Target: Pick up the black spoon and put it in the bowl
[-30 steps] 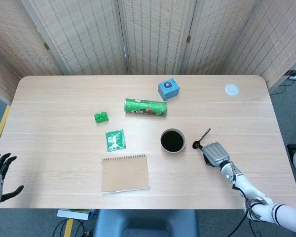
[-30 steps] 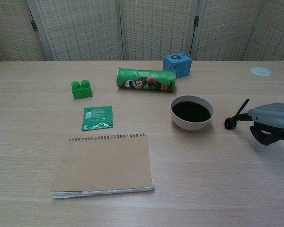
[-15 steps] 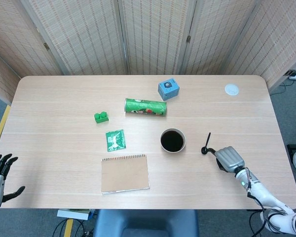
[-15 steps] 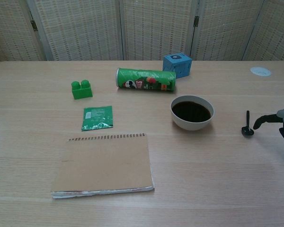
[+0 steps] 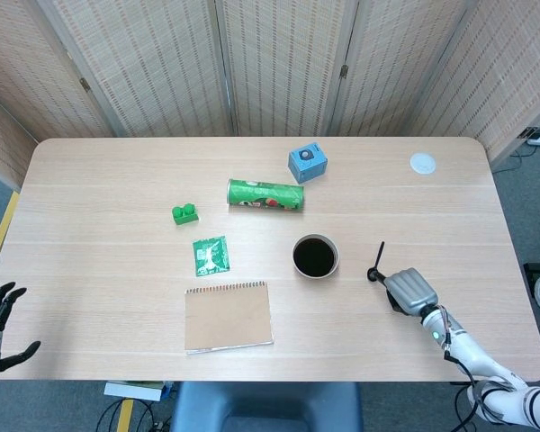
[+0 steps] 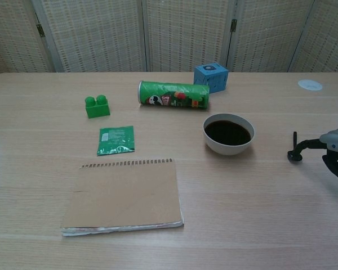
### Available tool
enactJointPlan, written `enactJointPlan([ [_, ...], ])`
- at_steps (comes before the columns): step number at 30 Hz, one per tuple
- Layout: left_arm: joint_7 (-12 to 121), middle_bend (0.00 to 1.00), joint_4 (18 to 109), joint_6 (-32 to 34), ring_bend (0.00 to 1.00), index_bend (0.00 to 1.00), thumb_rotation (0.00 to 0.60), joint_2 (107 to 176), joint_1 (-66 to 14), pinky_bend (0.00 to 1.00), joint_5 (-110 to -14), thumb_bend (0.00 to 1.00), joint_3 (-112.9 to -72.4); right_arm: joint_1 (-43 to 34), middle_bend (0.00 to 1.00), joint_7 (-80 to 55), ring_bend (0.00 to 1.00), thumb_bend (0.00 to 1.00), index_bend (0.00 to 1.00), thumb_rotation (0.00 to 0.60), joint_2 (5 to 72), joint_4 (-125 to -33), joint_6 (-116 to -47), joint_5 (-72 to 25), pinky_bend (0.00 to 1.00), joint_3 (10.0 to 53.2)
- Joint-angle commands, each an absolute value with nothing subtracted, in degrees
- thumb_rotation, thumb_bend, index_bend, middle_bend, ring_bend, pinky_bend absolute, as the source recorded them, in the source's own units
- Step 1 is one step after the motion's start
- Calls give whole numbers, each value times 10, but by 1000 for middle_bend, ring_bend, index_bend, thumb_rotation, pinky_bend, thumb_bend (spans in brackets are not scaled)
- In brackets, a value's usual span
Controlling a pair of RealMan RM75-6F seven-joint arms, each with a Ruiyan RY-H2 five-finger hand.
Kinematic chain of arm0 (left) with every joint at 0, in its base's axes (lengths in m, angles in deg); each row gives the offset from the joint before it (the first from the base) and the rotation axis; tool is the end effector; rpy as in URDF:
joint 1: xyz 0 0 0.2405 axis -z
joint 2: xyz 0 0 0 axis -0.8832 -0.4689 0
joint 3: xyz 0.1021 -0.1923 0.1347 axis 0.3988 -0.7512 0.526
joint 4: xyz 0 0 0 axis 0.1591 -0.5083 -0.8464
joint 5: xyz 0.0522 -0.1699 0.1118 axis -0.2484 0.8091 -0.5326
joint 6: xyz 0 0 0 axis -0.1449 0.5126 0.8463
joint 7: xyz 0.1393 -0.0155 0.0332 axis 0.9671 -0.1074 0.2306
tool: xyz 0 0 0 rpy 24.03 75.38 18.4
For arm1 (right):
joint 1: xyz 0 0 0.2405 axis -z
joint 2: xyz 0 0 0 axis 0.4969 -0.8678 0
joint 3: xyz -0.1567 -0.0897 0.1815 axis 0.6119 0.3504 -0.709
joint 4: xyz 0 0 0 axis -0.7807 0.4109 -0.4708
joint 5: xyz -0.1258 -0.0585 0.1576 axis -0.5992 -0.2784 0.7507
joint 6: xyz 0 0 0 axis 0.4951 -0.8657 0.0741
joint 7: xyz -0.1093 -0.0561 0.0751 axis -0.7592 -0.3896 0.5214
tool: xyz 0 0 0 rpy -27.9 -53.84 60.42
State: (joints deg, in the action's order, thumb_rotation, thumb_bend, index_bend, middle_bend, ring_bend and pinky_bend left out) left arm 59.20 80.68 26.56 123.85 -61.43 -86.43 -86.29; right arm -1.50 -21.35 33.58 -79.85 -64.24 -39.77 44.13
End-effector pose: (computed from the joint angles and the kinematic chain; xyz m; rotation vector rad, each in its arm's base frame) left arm -0.3269 0.1540 0.1638 -1.3318 -0.8253 -0.8080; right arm -0.3007 -0.2901 0.0215 2.0098 -0.9502 0.4750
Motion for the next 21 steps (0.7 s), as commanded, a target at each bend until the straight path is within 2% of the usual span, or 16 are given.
enactJointPlan([
  [1,592,149,806,266,101,202,600,1239,-614,151,-865,166,-863,-15,907,-215,1000,976,216,600,337,-800,-642,-399,963,442],
  [21,594,149,806,265,101,202,600,1241,-615,151,-869,166,-862,3,908,-218,1000,992,216,600,324,-797,-645,-407,963,462],
])
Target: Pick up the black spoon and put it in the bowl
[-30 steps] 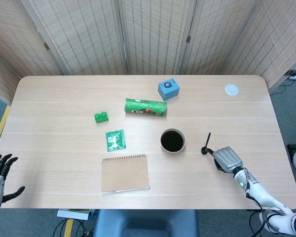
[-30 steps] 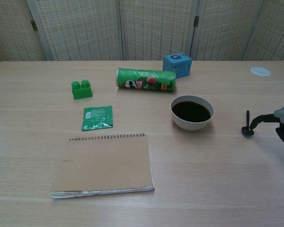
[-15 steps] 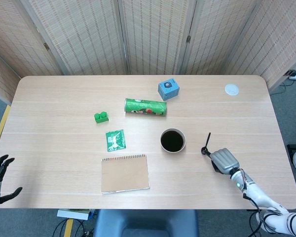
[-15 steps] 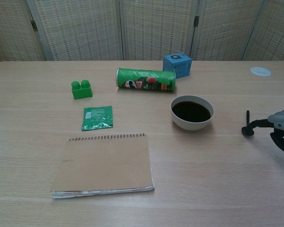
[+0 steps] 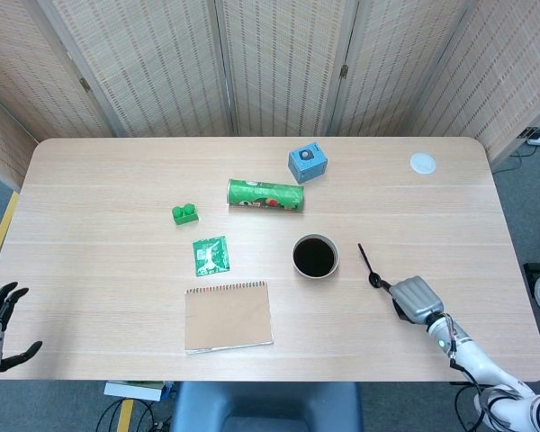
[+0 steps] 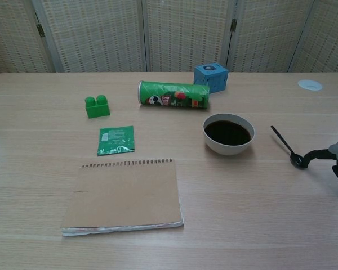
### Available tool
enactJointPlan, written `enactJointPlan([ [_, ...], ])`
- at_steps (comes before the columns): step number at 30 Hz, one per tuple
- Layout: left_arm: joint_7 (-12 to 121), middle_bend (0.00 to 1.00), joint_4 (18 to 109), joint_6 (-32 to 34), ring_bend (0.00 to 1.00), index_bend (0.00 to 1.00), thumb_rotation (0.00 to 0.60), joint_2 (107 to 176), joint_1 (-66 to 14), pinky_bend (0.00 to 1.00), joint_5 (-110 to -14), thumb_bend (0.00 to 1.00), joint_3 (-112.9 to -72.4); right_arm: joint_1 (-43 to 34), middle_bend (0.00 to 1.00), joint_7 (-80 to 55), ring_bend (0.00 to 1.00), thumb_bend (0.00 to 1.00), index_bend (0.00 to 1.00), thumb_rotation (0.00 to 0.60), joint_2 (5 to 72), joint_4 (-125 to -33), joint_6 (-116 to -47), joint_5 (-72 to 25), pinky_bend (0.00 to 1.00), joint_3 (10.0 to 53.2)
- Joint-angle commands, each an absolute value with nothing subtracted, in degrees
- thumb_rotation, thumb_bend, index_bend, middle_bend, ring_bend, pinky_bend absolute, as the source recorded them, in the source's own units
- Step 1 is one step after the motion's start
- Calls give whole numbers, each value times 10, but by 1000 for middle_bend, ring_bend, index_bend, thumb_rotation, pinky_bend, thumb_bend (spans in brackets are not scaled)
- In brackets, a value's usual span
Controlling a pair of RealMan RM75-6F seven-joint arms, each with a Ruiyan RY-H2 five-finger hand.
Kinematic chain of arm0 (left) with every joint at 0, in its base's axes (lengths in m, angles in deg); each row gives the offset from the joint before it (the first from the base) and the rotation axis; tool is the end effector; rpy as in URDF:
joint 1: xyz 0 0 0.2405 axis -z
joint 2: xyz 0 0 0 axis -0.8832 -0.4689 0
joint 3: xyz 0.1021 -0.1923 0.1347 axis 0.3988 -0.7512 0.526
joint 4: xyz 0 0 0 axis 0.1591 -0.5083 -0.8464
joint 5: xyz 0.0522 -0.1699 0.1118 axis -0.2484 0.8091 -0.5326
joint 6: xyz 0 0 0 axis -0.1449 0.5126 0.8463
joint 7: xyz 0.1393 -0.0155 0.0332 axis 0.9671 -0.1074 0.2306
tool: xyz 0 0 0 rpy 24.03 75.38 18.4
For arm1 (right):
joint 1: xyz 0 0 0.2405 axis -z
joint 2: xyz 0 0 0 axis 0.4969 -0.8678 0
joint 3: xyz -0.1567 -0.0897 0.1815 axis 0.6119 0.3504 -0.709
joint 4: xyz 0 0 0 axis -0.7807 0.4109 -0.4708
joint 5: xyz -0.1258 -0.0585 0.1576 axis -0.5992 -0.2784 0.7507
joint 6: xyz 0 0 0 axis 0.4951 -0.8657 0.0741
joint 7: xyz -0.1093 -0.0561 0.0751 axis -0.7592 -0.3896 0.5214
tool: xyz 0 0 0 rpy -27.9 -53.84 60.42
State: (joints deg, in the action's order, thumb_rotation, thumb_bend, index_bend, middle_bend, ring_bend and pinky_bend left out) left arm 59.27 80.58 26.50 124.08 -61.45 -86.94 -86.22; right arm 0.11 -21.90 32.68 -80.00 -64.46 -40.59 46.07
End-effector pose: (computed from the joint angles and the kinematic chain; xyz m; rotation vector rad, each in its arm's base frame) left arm -0.3259 0.1537 0.1619 -1.3401 -0.8247 -0.8120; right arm -0.3151 -0.2742 0.0243 2.0255 -0.9522 0.4178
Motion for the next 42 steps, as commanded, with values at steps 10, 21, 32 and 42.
enactJointPlan([
  [10,600,149,811,265,101,202,600,1240,-615,151,-869,166,-862,-6,908,-208,1000,992,216,600,328,-767,-634,-402,963,450],
  [21,603,149,815,269,101,202,600,1237,-620,151,-865,166,-863,-9,907,-189,1000,850,216,600,329,-772,-662,-428,963,441],
  [32,598,149,814,265,101,202,600,1240,-614,151,-870,166,-866,17,841,-193,979,180,349,600,333,-828,-752,-453,963,428],
  [42,590,149,806,269,101,202,600,1242,-617,151,-869,166,-866,15,766,-229,885,30,357,600,333,-879,-742,-433,963,422],
])
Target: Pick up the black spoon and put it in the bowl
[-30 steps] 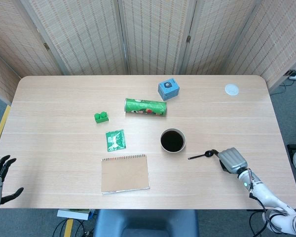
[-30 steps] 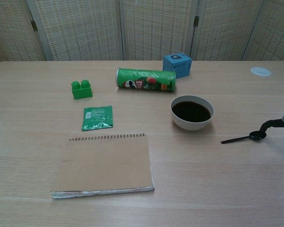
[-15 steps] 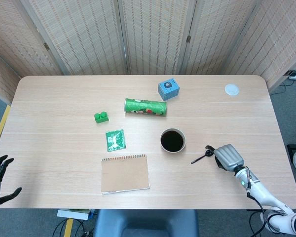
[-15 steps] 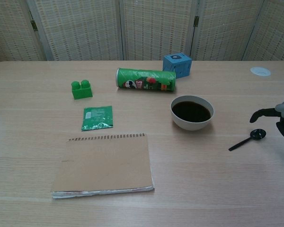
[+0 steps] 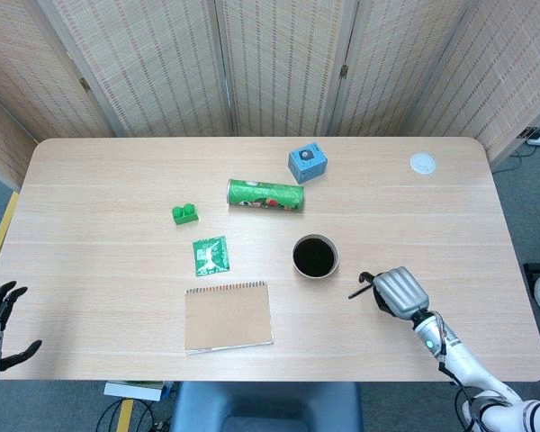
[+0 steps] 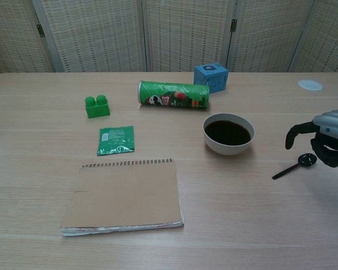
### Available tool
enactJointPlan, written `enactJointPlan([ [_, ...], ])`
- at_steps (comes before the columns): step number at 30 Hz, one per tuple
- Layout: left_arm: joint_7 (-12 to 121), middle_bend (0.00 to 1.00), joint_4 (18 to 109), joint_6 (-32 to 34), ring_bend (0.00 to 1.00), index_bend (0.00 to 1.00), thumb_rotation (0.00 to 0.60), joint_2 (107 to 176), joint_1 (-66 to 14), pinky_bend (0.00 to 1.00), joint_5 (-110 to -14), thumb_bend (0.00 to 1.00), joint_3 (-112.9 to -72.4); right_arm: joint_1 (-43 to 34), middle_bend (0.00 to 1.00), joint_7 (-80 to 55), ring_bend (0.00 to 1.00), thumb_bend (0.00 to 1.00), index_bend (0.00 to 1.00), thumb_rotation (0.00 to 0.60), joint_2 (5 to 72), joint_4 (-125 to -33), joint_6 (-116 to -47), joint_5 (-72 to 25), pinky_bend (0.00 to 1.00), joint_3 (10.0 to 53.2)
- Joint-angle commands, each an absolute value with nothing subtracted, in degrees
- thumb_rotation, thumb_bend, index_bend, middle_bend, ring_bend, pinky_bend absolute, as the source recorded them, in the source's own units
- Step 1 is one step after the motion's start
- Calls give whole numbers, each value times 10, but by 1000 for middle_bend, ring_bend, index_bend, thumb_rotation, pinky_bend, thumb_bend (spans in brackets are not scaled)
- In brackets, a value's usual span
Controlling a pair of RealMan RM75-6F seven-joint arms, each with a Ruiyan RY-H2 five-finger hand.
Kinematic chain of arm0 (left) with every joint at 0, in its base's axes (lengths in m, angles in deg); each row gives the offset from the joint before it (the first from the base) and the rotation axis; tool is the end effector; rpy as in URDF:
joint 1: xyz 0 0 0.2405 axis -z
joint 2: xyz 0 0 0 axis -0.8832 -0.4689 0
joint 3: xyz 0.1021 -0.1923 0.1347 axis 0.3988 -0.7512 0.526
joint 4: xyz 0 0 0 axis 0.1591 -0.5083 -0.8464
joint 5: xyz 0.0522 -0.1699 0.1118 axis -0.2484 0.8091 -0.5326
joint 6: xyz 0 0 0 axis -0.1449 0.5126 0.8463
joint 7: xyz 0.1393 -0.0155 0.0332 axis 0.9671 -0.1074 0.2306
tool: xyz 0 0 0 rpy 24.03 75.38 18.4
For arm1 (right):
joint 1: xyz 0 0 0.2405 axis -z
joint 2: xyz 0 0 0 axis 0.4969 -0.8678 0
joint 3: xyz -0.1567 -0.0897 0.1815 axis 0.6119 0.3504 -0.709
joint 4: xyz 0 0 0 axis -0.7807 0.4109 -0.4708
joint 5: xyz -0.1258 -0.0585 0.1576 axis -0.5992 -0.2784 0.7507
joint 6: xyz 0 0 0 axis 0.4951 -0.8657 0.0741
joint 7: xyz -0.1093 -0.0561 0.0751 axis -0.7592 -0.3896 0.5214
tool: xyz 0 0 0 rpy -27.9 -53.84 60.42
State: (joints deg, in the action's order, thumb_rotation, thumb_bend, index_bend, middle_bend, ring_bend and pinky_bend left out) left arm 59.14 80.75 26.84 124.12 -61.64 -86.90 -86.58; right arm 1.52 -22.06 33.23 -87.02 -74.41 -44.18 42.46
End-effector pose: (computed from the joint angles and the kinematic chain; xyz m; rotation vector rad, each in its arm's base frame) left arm -0.3252 0.1538 0.1630 -1.3289 -0.8226 -0.8207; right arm -0.2628 -0.2745 0.0258 1.9632 -0.9058 0.7194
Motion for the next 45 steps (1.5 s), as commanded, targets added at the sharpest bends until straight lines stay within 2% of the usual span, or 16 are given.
enactJointPlan([
  [1,590,149,806,269,101,202,600,1242,-617,151,-868,166,-865,16,765,-232,885,1,357,600,334,-882,-741,-429,963,420],
  [5,587,150,803,269,101,202,600,1243,-618,151,-869,166,-865,21,764,-238,885,0,357,589,337,-894,-746,-422,963,419],
  [6,587,150,803,269,101,202,600,1244,-618,151,-869,166,-865,22,765,-238,885,0,357,563,338,-895,-747,-421,963,419],
  [10,586,149,802,269,101,202,600,1244,-618,151,-870,166,-865,26,765,-240,885,0,357,394,340,-894,-756,-423,963,420],
  [12,586,149,802,269,101,202,600,1244,-618,151,-870,166,-865,28,765,-242,884,0,357,328,341,-893,-760,-423,961,419],
  [14,586,149,803,268,101,202,600,1244,-617,151,-871,166,-865,32,764,-249,881,0,357,290,342,-892,-768,-421,959,418],
  [15,586,149,803,268,101,202,600,1244,-616,151,-872,166,-865,32,764,-264,880,10,357,291,342,-891,-769,-418,959,417],
  [17,586,149,803,267,101,202,600,1244,-616,151,-872,167,-865,33,770,-293,880,92,357,364,345,-887,-774,-415,958,416],
  [19,586,149,803,267,101,202,600,1244,-615,151,-872,167,-866,32,794,-309,894,164,357,544,348,-883,-776,-415,958,415],
  [21,586,150,804,267,101,202,600,1244,-615,151,-873,166,-866,28,815,-308,920,174,357,599,348,-880,-768,-416,957,415],
  [27,585,149,803,267,101,202,600,1245,-615,151,-872,166,-865,9,884,-318,994,189,419,600,357,-854,-740,-426,972,418],
  [34,582,149,800,269,101,202,600,1246,-619,151,-870,166,-864,-9,966,-323,1000,261,478,600,384,-822,-710,-421,1000,417],
  [45,576,149,793,270,101,202,600,1248,-623,151,-866,166,-863,-19,980,-325,1000,291,528,600,407,-790,-694,-423,1000,422],
])
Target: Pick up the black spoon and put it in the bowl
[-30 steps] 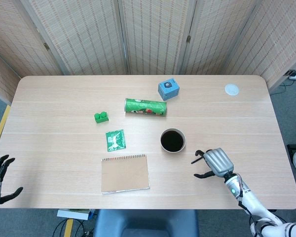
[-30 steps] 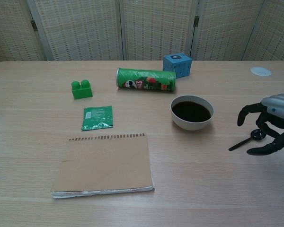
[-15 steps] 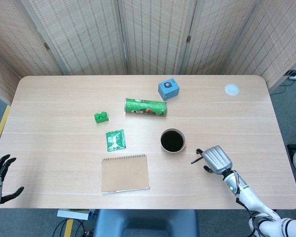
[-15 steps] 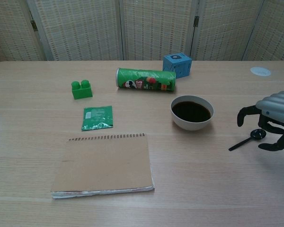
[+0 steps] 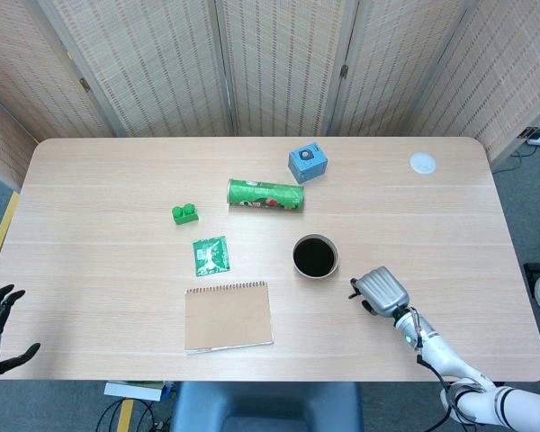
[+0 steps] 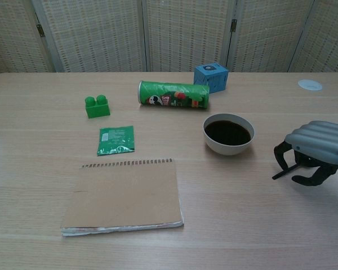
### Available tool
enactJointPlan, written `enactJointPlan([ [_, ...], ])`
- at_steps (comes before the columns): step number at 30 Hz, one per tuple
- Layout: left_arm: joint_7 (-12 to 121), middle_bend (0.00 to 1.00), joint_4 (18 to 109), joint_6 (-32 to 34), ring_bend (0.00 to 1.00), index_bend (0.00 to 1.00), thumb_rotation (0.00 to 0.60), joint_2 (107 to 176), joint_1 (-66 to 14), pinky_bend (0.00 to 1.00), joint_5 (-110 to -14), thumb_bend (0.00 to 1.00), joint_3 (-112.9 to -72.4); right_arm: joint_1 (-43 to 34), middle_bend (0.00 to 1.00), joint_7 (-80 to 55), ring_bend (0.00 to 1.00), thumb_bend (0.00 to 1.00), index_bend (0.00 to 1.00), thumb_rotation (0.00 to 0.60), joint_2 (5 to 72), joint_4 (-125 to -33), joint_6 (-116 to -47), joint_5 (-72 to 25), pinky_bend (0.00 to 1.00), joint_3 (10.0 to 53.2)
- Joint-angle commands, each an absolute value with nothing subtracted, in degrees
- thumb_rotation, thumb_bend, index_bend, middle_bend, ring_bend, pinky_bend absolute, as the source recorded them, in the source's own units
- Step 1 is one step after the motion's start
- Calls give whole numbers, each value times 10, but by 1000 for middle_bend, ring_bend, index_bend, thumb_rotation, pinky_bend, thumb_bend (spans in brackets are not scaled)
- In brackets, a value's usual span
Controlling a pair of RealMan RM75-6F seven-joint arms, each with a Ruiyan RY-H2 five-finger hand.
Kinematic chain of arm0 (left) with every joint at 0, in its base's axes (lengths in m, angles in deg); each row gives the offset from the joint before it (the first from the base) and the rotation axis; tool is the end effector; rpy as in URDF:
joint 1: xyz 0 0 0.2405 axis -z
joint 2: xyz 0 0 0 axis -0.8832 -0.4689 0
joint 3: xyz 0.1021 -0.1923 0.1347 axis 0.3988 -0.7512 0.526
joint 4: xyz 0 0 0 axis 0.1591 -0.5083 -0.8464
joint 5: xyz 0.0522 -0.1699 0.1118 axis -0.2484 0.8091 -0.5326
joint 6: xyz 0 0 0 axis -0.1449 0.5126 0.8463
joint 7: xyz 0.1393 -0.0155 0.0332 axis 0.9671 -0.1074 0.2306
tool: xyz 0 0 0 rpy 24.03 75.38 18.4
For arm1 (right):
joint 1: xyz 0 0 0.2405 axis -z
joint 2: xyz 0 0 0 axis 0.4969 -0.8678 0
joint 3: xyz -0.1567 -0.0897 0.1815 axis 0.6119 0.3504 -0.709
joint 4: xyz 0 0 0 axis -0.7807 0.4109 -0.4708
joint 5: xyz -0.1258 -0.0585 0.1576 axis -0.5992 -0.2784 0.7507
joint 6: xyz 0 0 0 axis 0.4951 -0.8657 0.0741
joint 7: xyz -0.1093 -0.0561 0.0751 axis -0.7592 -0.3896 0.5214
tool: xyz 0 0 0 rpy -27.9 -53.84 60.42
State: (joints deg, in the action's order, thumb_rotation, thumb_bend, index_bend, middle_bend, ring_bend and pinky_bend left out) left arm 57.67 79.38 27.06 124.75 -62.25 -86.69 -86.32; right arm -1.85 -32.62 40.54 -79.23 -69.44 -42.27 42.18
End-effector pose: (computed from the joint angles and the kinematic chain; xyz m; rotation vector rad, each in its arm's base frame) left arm -0.3309 0.1494 0.1618 -1.3160 -0.8393 -0.8200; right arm -0.2606 -0.2909 -0.0135 2.0732 -0.7207 0.5670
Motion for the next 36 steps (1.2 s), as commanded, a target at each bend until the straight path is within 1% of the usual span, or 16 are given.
enactJointPlan([
  [1,575,149,793,270,101,202,600,1248,-623,151,-866,166,-864,-19,980,-323,1000,291,528,600,407,-788,-694,-423,1000,422],
  [36,582,149,796,268,101,202,600,1248,-623,151,-864,166,-865,-33,979,-296,1000,292,523,600,448,-714,-691,-437,1000,423],
])
